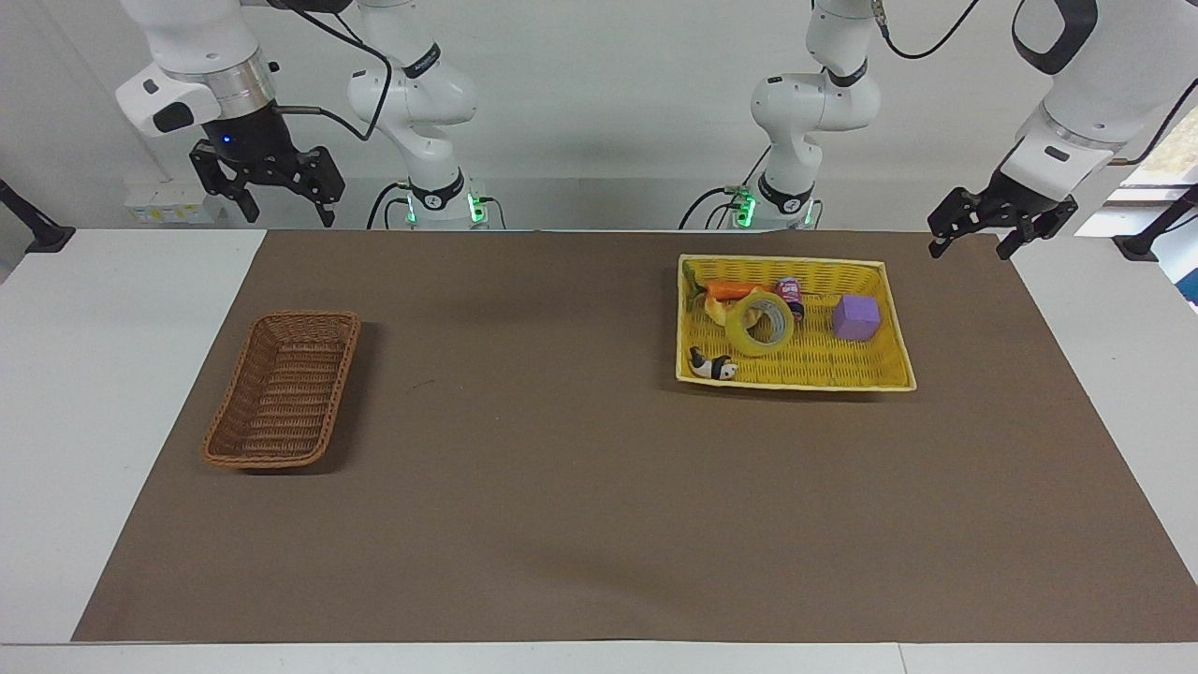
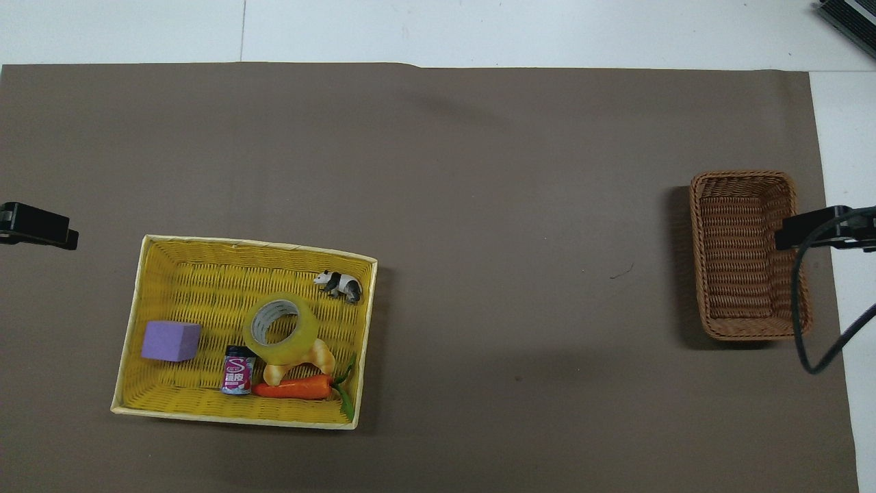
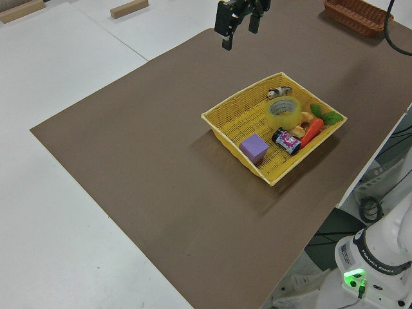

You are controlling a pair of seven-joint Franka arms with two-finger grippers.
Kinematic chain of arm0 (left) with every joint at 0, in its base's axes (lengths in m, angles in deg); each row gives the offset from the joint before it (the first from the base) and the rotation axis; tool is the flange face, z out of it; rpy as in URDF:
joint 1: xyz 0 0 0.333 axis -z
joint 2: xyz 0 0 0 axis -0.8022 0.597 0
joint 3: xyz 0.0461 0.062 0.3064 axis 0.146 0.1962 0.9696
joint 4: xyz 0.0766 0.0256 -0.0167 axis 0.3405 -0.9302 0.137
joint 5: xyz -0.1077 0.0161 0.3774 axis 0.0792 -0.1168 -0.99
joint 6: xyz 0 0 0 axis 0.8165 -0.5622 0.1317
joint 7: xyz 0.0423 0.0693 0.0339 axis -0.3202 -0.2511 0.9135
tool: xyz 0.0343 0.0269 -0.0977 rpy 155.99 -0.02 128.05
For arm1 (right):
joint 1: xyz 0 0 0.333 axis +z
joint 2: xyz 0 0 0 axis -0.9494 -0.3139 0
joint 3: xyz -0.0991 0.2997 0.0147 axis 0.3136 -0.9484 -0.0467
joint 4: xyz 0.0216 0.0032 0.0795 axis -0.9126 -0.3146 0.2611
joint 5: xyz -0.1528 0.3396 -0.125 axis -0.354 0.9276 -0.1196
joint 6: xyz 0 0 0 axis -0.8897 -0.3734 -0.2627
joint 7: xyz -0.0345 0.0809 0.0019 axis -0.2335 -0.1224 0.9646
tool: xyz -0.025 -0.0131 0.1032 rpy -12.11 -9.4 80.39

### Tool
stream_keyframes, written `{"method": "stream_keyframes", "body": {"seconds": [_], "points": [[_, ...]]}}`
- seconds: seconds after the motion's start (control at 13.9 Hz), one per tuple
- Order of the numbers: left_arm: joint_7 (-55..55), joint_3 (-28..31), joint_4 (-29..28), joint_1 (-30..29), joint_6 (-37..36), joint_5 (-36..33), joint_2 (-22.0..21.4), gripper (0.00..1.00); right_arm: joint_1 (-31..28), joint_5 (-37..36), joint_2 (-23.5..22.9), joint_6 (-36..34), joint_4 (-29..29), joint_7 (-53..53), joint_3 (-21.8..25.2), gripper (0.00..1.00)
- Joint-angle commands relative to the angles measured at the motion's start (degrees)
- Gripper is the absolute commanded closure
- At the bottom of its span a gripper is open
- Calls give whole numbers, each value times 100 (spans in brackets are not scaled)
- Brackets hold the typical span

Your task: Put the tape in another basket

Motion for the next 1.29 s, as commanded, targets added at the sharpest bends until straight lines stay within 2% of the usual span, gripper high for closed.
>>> {"method": "stream_keyframes", "body": {"seconds": [0.0,0.79,1.22], "points": [[-6,32,-65,77,-113,11,-76,0,-75,127,189,85,-329,-125,4,0],[231,85,-74,7,-174,11,-94,0,-84,118,190,94,-339,-108,13,0],[827,-11,-573,139,342,11,-173,0,-84,127,190,94,-339,-117,13,0]]}}
